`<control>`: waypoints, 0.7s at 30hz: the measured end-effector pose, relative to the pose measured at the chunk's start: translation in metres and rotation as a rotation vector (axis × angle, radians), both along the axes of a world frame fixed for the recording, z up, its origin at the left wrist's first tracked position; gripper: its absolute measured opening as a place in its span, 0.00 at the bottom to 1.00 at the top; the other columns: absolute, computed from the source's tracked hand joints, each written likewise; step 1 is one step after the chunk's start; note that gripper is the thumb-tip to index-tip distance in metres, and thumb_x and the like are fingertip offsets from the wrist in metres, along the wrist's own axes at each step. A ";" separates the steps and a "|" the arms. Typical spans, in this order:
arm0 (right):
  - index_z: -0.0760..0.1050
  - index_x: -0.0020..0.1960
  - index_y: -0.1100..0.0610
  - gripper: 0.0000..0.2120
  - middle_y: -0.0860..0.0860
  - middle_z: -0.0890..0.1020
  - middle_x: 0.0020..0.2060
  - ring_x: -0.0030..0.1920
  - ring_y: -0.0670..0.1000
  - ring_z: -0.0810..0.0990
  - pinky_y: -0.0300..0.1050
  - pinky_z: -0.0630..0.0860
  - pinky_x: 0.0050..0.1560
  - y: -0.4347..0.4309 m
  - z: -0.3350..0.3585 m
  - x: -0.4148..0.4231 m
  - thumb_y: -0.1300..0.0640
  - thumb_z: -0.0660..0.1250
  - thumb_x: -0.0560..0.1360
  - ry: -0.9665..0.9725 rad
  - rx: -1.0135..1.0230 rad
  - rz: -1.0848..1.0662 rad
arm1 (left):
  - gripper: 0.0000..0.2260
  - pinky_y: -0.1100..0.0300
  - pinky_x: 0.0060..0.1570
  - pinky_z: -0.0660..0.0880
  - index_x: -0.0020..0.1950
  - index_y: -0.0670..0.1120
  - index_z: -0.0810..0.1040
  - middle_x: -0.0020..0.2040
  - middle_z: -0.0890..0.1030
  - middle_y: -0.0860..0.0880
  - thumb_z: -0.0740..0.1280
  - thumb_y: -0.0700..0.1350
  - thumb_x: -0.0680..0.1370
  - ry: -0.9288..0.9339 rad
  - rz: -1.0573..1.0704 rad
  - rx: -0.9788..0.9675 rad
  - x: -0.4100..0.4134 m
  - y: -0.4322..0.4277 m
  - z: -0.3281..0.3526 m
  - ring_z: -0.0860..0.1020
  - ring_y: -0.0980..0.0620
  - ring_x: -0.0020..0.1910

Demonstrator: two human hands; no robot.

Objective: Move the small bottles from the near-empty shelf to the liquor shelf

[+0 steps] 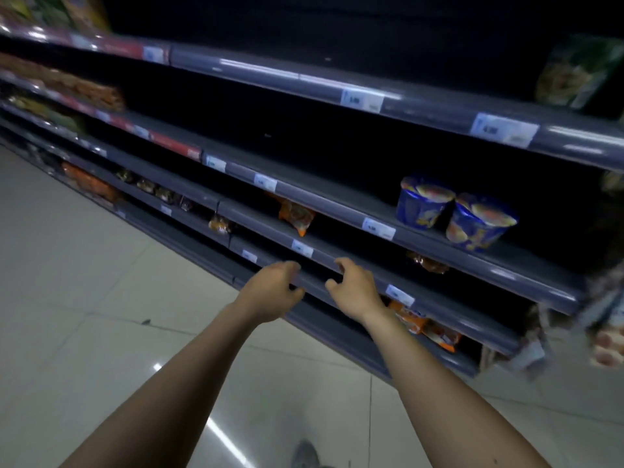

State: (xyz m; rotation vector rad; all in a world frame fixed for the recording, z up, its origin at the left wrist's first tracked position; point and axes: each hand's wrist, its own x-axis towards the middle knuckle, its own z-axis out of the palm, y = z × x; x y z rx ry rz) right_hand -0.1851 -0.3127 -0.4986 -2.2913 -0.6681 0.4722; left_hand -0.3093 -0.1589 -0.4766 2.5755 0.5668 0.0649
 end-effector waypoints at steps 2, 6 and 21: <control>0.70 0.75 0.53 0.27 0.57 0.79 0.67 0.64 0.59 0.78 0.49 0.76 0.60 0.028 0.013 0.026 0.51 0.69 0.77 -0.002 0.017 -0.035 | 0.24 0.50 0.55 0.76 0.72 0.45 0.71 0.65 0.79 0.44 0.68 0.53 0.79 -0.013 -0.026 0.001 0.030 0.034 0.013 0.78 0.46 0.59; 0.69 0.75 0.54 0.27 0.56 0.77 0.70 0.68 0.58 0.76 0.50 0.74 0.64 0.074 0.037 0.070 0.51 0.69 0.78 -0.061 0.053 -0.086 | 0.22 0.52 0.53 0.76 0.70 0.47 0.72 0.63 0.79 0.48 0.68 0.52 0.78 -0.117 -0.095 0.029 0.084 0.090 0.039 0.78 0.46 0.58; 0.74 0.71 0.53 0.24 0.50 0.81 0.64 0.64 0.50 0.79 0.40 0.71 0.61 0.208 0.170 0.155 0.54 0.71 0.76 -0.346 0.290 -0.510 | 0.26 0.54 0.55 0.75 0.74 0.48 0.69 0.65 0.79 0.48 0.68 0.54 0.78 -0.469 -0.467 0.188 0.249 0.236 0.165 0.77 0.48 0.62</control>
